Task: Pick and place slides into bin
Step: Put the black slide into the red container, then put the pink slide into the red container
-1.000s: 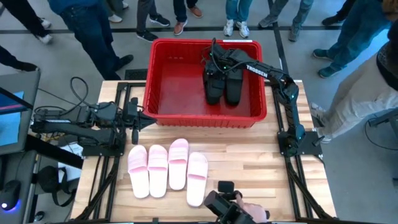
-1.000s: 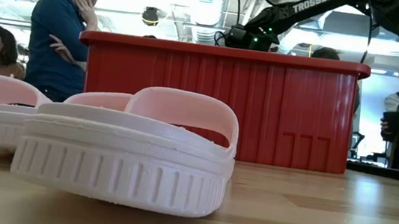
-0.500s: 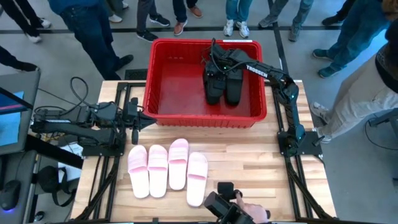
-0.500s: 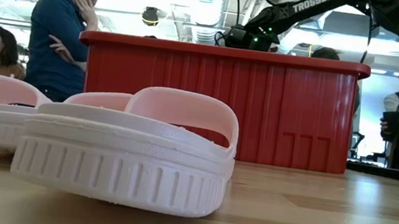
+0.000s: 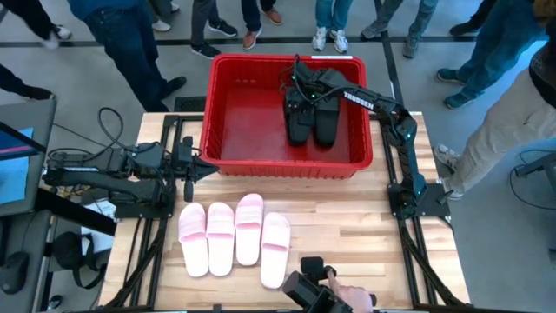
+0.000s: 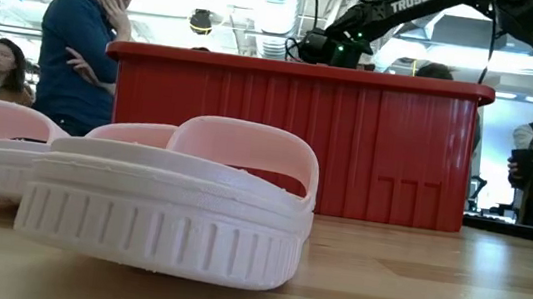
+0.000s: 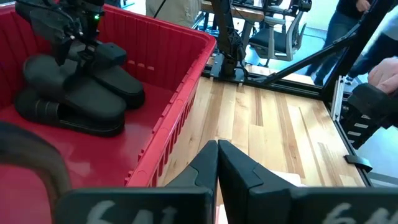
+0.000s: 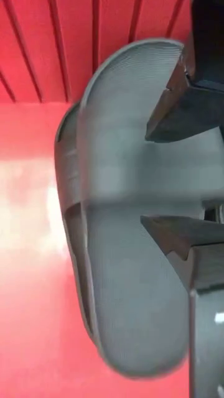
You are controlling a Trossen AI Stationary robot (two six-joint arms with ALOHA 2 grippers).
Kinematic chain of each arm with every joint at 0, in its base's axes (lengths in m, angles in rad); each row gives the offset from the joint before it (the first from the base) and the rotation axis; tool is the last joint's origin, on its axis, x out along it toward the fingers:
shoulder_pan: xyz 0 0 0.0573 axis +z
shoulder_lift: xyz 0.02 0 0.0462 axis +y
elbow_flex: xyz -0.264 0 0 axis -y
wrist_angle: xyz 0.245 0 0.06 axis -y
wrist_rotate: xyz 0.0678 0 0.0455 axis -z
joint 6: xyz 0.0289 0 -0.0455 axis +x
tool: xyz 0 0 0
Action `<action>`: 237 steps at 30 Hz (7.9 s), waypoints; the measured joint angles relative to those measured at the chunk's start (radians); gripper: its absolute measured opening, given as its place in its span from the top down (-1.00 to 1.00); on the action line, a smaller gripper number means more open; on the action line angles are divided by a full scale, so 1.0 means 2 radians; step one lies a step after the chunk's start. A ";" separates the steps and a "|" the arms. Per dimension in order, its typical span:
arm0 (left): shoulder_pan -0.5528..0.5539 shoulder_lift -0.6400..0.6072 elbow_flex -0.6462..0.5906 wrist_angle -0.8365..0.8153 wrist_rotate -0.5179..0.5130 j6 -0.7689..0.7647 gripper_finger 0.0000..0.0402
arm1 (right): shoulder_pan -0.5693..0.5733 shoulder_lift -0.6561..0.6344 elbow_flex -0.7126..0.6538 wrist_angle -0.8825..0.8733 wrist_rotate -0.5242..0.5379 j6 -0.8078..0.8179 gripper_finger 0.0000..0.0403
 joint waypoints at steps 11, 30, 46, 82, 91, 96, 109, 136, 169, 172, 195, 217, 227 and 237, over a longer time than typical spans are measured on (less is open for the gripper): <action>0.000 0.000 0.000 0.000 0.005 0.003 1.00 | -0.005 -0.001 0.028 -0.028 -0.001 0.003 0.04; 0.000 0.000 0.000 0.000 0.005 0.008 1.00 | 0.015 -0.005 0.107 -0.103 -0.001 0.005 0.05; 0.000 0.000 0.000 0.001 0.020 0.033 1.00 | 0.074 -0.066 0.179 -0.226 -0.030 0.072 0.15; 0.000 0.000 0.000 -0.030 0.107 0.001 1.00 | 0.348 -0.200 0.179 -0.244 -0.042 0.276 0.41; 0.000 0.000 0.000 -0.068 0.164 -0.024 1.00 | 0.403 -0.162 0.179 -0.222 -0.042 0.293 0.42; 0.000 0.000 0.000 -0.109 0.203 -0.039 1.00 | 0.420 -0.143 0.179 -0.222 -0.042 0.305 0.42; -0.031 -0.001 0.000 -0.190 0.233 -0.059 1.00 | 0.439 -0.091 0.179 -0.238 -0.039 0.346 0.42; -0.203 0.036 0.000 -0.258 0.135 -0.192 1.00 | 0.511 -0.035 0.179 -0.284 0.208 0.528 0.42; -0.466 0.444 0.168 -0.480 -0.088 -0.487 1.00 | 0.494 -0.179 0.179 -0.285 0.252 0.471 0.42; -0.463 0.448 0.168 -0.479 -0.073 -0.496 1.00 | 0.489 -0.177 0.179 -0.285 0.205 0.461 0.42; -0.472 0.448 0.167 -0.482 -0.121 -0.517 1.00 | 0.577 -0.466 -0.425 0.199 0.210 0.528 0.42; -0.477 0.450 0.159 -0.479 -0.091 -0.553 0.45 | 0.579 -0.508 -0.572 0.364 0.209 0.516 0.42; -0.477 0.509 0.153 -0.484 -0.078 -0.553 0.33 | 0.575 -0.512 -0.572 0.359 0.213 0.514 0.42; -0.477 0.549 0.154 -0.489 -0.087 -0.569 0.33 | 0.575 -0.512 -0.572 0.359 0.226 0.510 0.42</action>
